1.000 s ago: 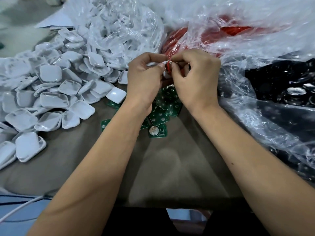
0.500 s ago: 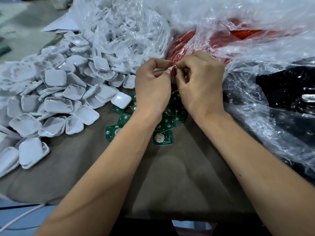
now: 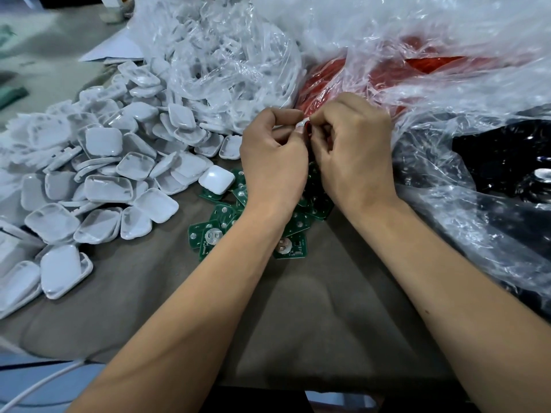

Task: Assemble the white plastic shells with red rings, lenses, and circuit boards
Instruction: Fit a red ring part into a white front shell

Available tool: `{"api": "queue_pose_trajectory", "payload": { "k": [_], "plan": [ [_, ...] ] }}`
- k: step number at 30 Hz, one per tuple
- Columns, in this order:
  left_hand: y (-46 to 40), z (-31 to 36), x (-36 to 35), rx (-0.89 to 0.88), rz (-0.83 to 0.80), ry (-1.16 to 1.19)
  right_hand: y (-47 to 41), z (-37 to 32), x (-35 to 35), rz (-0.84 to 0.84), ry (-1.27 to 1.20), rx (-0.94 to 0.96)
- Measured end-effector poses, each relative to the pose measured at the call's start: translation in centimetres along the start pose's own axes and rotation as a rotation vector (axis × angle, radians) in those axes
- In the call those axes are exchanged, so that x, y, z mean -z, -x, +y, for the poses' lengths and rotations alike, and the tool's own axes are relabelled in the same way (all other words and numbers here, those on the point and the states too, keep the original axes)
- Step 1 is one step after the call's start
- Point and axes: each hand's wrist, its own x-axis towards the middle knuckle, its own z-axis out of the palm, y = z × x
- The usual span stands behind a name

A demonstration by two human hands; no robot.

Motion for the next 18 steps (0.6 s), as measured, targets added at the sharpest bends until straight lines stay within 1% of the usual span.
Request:
{"api": "queue_pose_trajectory", "payload": {
  "k": [4,8,12,16,18],
  "plan": [
    [-0.2,0.0,0.3,0.012,-0.009,0.029,0.1,0.1,0.0,0.021,-0.042,0.029],
    [-0.2,0.0,0.4,0.034,-0.001,0.053,0.1,0.4,0.1,-0.007,-0.133,0.014],
    [-0.3,0.2,0.5,0.071,0.024,0.113,0.3,0.6,0.1,-0.002,-0.240,-0.045],
    [-0.4,0.7,0.8,0.142,-0.002,0.218,0.2,0.9,0.0,-0.073,-0.384,-0.182],
    [-0.3,1.1,0.8,0.167,-0.012,0.289,0.2,0.8,0.0,-0.041,-0.440,-0.231]
  ]
}}
